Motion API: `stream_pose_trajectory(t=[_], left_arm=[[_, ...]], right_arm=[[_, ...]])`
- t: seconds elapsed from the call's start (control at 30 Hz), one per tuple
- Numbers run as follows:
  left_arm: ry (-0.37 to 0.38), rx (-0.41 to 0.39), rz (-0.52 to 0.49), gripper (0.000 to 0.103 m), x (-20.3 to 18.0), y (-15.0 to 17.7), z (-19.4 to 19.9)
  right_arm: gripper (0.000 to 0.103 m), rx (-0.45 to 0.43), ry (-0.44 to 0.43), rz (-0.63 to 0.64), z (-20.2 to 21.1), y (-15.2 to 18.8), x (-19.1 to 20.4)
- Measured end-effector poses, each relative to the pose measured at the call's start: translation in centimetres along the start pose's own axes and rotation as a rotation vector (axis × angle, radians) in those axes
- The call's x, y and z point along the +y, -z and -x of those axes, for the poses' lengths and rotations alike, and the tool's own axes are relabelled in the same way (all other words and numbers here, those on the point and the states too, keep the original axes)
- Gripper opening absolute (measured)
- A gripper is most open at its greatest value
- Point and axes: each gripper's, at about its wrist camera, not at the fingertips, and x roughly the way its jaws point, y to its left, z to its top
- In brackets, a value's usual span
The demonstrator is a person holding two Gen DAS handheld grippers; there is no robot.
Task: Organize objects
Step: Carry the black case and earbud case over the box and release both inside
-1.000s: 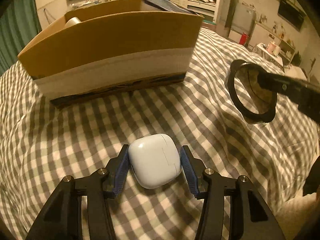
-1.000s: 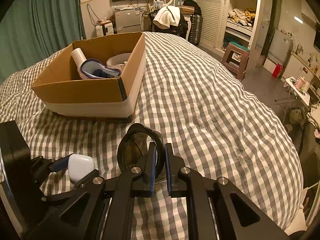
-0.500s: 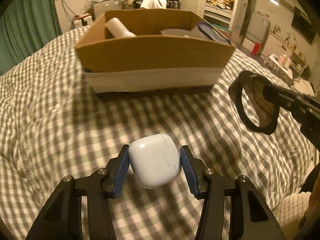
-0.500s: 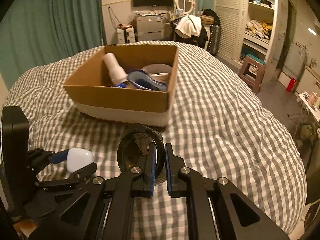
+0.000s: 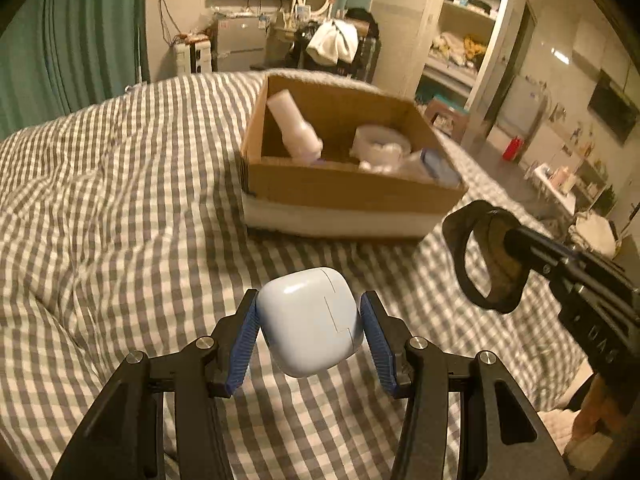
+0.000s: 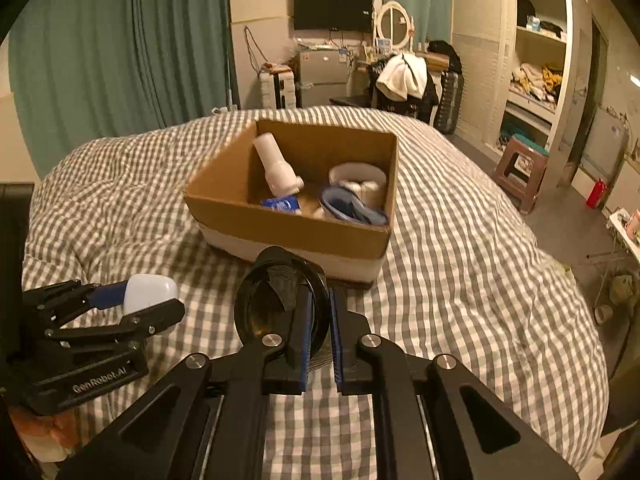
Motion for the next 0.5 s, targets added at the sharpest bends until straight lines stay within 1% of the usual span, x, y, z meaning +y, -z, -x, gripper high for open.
stream_pose_trajectory(t=[0.1, 0.23, 0.33, 0.5], left_arm=[[0.035, -0.034, 0.002, 0.052, 0.1, -1.9, 0.7], [0.049, -0.093, -0.042, 0.052, 0.4, -4.8, 1.5], [0.068, -0.105, -0.061, 0.052, 0.6, -7.2, 1.3], [0.100, -0.129, -0.059, 0.052, 1.2, -11.0, 0.2]], right_arm=[[0.008, -0.034, -0.005, 0.001, 0.9, -1.1, 0.5], [0.008, -0.058, -0.007, -0.009, 1.0, -2.6, 1.0], [0.008, -0.065, -0.017, -0.021, 0.8, -4.2, 1.4], [0.008, -0.084, 0.004, -0.022, 0.1, -7.5, 1.9]])
